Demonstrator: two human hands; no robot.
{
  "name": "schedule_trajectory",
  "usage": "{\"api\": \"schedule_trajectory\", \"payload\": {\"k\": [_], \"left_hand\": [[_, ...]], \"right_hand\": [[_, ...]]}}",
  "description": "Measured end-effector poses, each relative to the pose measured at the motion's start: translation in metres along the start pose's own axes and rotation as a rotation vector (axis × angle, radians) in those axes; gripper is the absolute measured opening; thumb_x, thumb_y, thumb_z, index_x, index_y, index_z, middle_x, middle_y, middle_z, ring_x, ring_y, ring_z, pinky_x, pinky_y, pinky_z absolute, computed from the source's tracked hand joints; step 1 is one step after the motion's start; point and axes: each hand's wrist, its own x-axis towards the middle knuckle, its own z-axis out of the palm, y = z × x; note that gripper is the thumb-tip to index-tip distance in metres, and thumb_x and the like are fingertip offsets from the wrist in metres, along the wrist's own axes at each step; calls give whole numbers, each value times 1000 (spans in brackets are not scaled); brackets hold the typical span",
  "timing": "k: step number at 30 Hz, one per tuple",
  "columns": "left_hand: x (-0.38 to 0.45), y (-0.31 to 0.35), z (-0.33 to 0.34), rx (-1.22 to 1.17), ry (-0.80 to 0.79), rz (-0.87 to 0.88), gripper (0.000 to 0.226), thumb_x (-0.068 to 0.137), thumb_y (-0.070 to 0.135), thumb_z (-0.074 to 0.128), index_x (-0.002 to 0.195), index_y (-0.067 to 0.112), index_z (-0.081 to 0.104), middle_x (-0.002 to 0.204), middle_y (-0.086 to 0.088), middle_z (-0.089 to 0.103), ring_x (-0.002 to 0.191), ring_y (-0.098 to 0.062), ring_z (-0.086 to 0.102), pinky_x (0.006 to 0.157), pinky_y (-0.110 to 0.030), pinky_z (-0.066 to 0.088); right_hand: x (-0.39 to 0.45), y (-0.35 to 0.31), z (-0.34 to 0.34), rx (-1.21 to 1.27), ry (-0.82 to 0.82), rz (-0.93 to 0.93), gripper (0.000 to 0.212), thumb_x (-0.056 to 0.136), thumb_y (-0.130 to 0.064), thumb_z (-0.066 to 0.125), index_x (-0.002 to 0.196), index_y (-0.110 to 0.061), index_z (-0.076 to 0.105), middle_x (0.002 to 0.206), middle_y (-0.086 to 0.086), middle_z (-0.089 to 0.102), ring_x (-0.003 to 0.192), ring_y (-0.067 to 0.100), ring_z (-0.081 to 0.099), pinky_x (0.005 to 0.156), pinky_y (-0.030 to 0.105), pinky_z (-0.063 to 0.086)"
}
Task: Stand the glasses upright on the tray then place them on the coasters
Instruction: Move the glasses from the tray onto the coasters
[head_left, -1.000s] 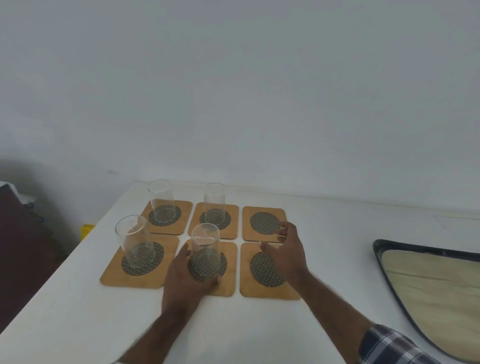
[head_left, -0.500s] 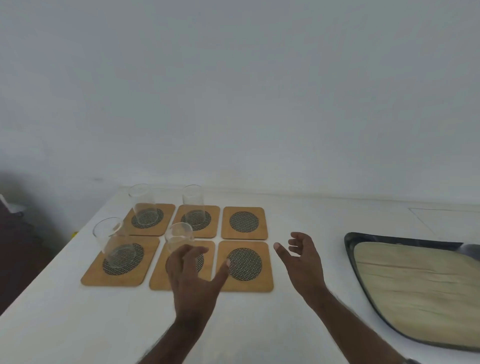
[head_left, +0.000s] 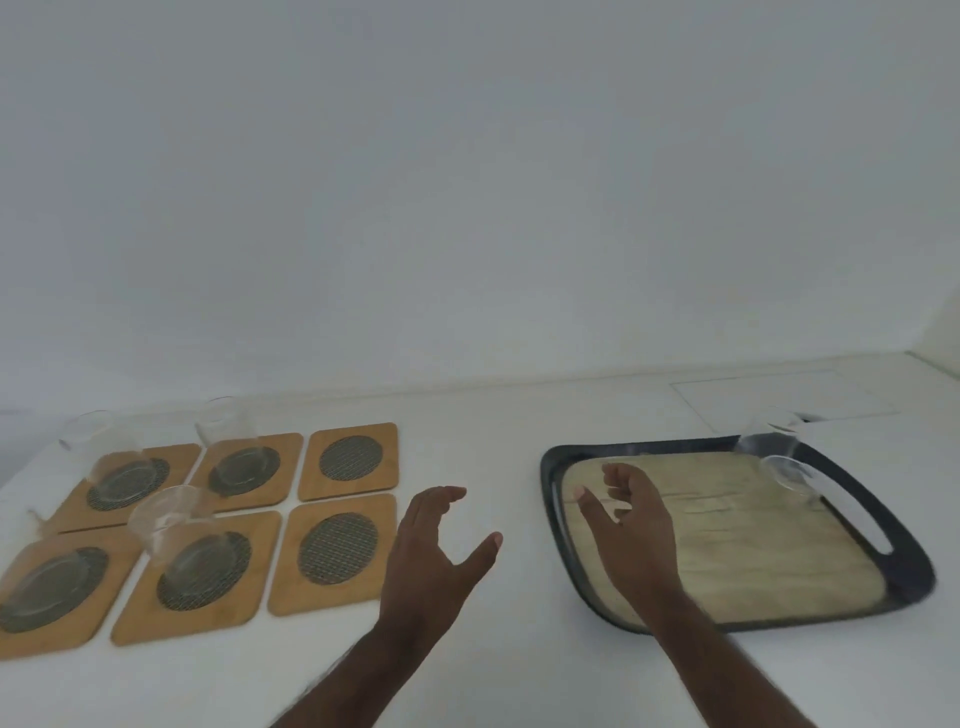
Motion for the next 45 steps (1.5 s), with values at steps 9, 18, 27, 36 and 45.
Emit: {"api": "schedule_trajectory", "payload": {"k": [9, 18, 27, 36, 45], "left_hand": [[1, 42, 93, -54, -112, 26, 48, 75, 41, 81, 112, 45, 50, 119, 32, 50, 116, 2, 51, 91, -16, 44], [2, 68, 157, -55, -147, 24, 48, 74, 45, 79, 111, 45, 50, 118, 32, 52, 115, 4, 52, 92, -20, 46], [5, 72, 178, -29, -124, 18, 53, 71, 46, 80, 115, 43, 49, 121, 28, 52, 115, 2, 51, 93, -22, 48], [7, 87, 195, -49, -267, 19, 84, 60, 60, 80, 125, 66, 28, 137, 35, 38, 130, 4, 39, 103, -33, 46], [24, 98, 216, -181, -245, -44, 92, 59, 46, 88, 139, 41, 41, 130, 18, 57, 122, -10, 56, 93, -41, 56]], "right_hand": [[47, 46, -109, -332, 163, -105, 37, 81, -22, 73, 115, -13, 61, 115, 2, 61, 114, 24, 52, 98, 38, 41], [93, 77, -161, -698, 154, -50, 54, 77, -35, 71, 125, -23, 50, 132, 7, 49, 126, 32, 38, 98, 50, 35], [108, 106, -165, -518, -35, 28, 72, 80, -38, 72, 141, -28, 35, 137, 10, 42, 115, 30, 54, 88, 40, 50], [96, 64, -146, -145, -109, -36, 74, 68, -37, 84, 133, -34, 50, 118, -8, 53, 98, 9, 58, 80, 24, 46], [77, 29, -124, -33, -348, -90, 75, 63, -34, 87, 128, -45, 52, 119, -21, 55, 104, -1, 57, 87, 22, 50]]}}
